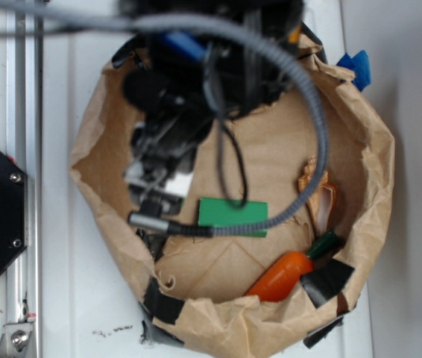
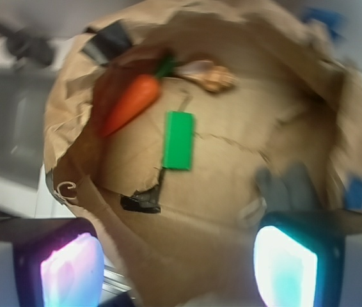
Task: Grab the gray animal.
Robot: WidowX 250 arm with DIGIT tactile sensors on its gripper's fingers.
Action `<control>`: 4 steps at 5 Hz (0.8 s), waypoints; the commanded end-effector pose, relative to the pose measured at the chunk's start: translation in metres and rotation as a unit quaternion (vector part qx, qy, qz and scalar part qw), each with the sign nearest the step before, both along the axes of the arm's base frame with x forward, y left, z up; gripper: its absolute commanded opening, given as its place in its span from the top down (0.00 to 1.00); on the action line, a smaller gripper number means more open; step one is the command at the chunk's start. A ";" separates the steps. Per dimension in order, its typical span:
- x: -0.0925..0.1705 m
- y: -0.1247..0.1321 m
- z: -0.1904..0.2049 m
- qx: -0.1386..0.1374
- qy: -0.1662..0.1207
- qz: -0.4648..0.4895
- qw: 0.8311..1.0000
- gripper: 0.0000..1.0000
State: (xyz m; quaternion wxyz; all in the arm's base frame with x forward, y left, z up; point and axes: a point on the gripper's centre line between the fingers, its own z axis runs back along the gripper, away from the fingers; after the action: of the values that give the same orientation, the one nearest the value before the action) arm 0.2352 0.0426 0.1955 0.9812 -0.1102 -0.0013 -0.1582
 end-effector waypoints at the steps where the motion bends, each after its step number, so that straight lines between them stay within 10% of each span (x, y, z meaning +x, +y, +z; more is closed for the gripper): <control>1: 0.013 0.017 0.028 0.054 -0.037 -0.105 0.992 0.00; 2: 0.013 0.017 0.028 0.054 -0.037 -0.105 0.992 0.00; 4: 0.041 0.014 -0.044 0.048 -0.093 -0.344 0.933 0.00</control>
State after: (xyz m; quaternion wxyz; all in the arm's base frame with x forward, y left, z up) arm 0.2747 0.0677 0.1411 0.8684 -0.0561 -0.0329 -0.4916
